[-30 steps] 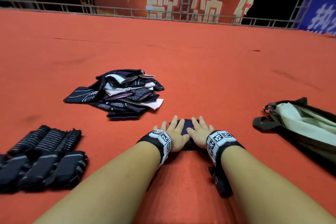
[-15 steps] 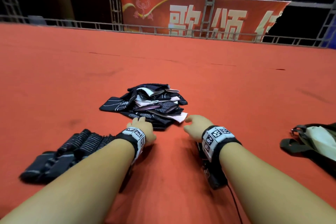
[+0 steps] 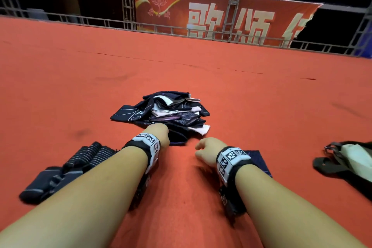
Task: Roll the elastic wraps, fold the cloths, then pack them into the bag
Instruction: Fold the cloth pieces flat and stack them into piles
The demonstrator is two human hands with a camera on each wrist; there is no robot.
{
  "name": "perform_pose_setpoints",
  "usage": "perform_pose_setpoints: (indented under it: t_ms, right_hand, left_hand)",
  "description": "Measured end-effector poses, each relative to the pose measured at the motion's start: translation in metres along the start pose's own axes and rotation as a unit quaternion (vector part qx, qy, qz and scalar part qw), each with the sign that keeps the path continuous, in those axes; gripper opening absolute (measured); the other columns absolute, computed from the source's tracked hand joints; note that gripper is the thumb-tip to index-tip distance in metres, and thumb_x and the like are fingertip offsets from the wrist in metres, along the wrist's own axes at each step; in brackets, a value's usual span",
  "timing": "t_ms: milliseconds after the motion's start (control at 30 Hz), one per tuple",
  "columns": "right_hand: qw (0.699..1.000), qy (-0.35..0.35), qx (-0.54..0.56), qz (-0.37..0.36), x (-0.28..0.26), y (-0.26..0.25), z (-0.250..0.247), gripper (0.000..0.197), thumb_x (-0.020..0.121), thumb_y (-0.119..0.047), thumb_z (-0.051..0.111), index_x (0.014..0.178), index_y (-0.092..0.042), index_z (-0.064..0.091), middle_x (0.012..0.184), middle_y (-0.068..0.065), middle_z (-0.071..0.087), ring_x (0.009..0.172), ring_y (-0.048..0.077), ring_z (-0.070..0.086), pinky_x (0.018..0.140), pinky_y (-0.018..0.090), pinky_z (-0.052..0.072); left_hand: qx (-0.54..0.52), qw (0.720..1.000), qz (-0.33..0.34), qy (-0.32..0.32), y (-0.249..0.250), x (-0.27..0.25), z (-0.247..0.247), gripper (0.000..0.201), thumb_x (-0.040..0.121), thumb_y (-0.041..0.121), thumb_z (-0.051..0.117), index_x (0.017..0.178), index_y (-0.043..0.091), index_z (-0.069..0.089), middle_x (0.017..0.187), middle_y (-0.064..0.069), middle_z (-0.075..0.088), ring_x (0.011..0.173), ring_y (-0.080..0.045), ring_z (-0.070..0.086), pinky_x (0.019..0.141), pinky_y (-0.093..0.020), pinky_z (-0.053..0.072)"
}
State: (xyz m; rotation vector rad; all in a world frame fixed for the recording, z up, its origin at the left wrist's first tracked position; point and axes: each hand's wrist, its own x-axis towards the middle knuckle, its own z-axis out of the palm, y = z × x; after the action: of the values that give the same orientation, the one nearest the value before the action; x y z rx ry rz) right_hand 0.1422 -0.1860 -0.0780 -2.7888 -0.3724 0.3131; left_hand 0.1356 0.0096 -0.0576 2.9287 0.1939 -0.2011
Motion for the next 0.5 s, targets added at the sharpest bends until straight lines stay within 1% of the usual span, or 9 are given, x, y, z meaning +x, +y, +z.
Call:
perform_pose_setpoints:
  t_ms: [67, 100, 200, 267, 333, 400, 433, 467, 500]
  right_hand:
    - [1.000, 0.007, 0.007, 0.008, -0.004, 0.001, -0.004, 0.036, 0.092, -0.027, 0.061, 0.127, -0.020, 0.068, 0.130, 0.002, 0.066, 0.121, 0.020, 0.060, 0.103, 0.027, 0.045]
    - [1.000, 0.010, 0.009, 0.011, -0.007, 0.000, -0.006, 0.036, 0.091, -0.027, 0.062, 0.126, -0.020, 0.068, 0.130, 0.002, 0.067, 0.120, 0.020, 0.060, 0.103, 0.027, 0.045]
    - [1.000, 0.017, 0.013, 0.014, -0.020, -0.002, -0.015, 0.037, 0.090, -0.027, 0.062, 0.126, -0.022, 0.068, 0.130, 0.001, 0.067, 0.120, 0.020, 0.061, 0.103, 0.028, 0.046]
    - [1.000, 0.020, 0.015, 0.019, -0.031, -0.002, -0.021, 0.040, 0.090, -0.027, 0.063, 0.129, -0.022, 0.066, 0.130, 0.001, 0.066, 0.119, 0.020, 0.061, 0.102, 0.028, 0.046]
    - [0.999, 0.024, 0.017, 0.029, -0.042, -0.002, -0.026, 0.043, 0.088, -0.028, 0.066, 0.131, -0.021, 0.064, 0.128, 0.002, 0.067, 0.115, 0.021, 0.063, 0.099, 0.028, 0.048]
    - [0.998, 0.039, 0.027, 0.033, -0.055, -0.003, -0.031, 0.047, 0.085, -0.026, 0.070, 0.131, -0.020, 0.062, 0.126, 0.002, 0.067, 0.112, 0.022, 0.064, 0.096, 0.028, 0.049]
    - [0.998, 0.043, 0.042, 0.029, -0.062, -0.003, -0.034, 0.046, 0.084, -0.023, 0.072, 0.129, -0.021, 0.062, 0.124, 0.001, 0.068, 0.110, 0.021, 0.065, 0.093, 0.027, 0.050]
    - [0.997, 0.047, 0.064, 0.023, -0.069, -0.004, -0.037, 0.043, 0.082, -0.020, 0.073, 0.124, -0.023, 0.062, 0.117, -0.001, 0.069, 0.104, 0.019, 0.065, 0.088, 0.026, 0.050]
    - [0.995, 0.052, 0.087, 0.019, -0.076, -0.005, -0.040, 0.040, 0.080, -0.019, 0.075, 0.117, -0.025, 0.061, 0.108, -0.004, 0.069, 0.097, 0.017, 0.065, 0.083, 0.024, 0.048]
  left_hand:
    - [-0.051, 0.998, 0.000, 0.033, -0.004, -0.005, -0.010, 0.047, 0.091, 0.008, 0.056, 0.137, 0.019, 0.063, 0.138, -0.006, 0.062, 0.128, -0.027, 0.058, 0.107, -0.032, 0.046]
    - [-0.075, 0.996, 0.003, 0.051, -0.006, -0.008, -0.015, 0.049, 0.091, 0.007, 0.056, 0.137, 0.021, 0.063, 0.139, -0.003, 0.062, 0.128, -0.025, 0.058, 0.106, -0.029, 0.045]
    - [-0.133, 0.988, 0.016, 0.083, -0.006, -0.023, -0.027, 0.044, 0.088, 0.009, 0.059, 0.127, 0.027, 0.071, 0.129, 0.003, 0.068, 0.118, -0.019, 0.064, 0.094, -0.022, 0.046]
    - [-0.168, 0.980, 0.030, 0.102, -0.003, -0.036, -0.037, 0.035, 0.084, 0.013, 0.064, 0.114, 0.026, 0.077, 0.117, 0.006, 0.074, 0.110, -0.017, 0.067, 0.090, -0.021, 0.049]
    - [-0.215, 0.969, 0.042, 0.117, 0.001, -0.049, -0.049, 0.024, 0.082, 0.015, 0.068, 0.099, 0.025, 0.081, 0.101, 0.010, 0.077, 0.098, -0.012, 0.069, 0.084, -0.021, 0.052]
    - [-0.270, 0.952, 0.063, 0.132, 0.005, -0.062, -0.062, 0.015, 0.081, 0.016, 0.069, 0.084, 0.026, 0.079, 0.084, 0.014, 0.075, 0.078, -0.004, 0.067, 0.072, -0.018, 0.051]
    - [-0.301, 0.940, 0.074, 0.140, 0.006, -0.067, -0.069, 0.015, 0.081, 0.017, 0.069, 0.078, 0.028, 0.078, 0.077, 0.015, 0.074, 0.068, -0.002, 0.065, 0.066, -0.018, 0.051]
    - [-0.336, 0.927, 0.082, 0.145, 0.007, -0.073, -0.075, 0.015, 0.081, 0.017, 0.070, 0.075, 0.028, 0.077, 0.069, 0.014, 0.072, 0.059, -0.002, 0.062, 0.060, -0.018, 0.049]
    - [-0.372, 0.912, 0.088, 0.148, 0.008, -0.079, -0.080, 0.014, 0.082, 0.016, 0.070, 0.076, 0.025, 0.078, 0.063, 0.013, 0.070, 0.053, -0.003, 0.059, 0.055, -0.017, 0.047]
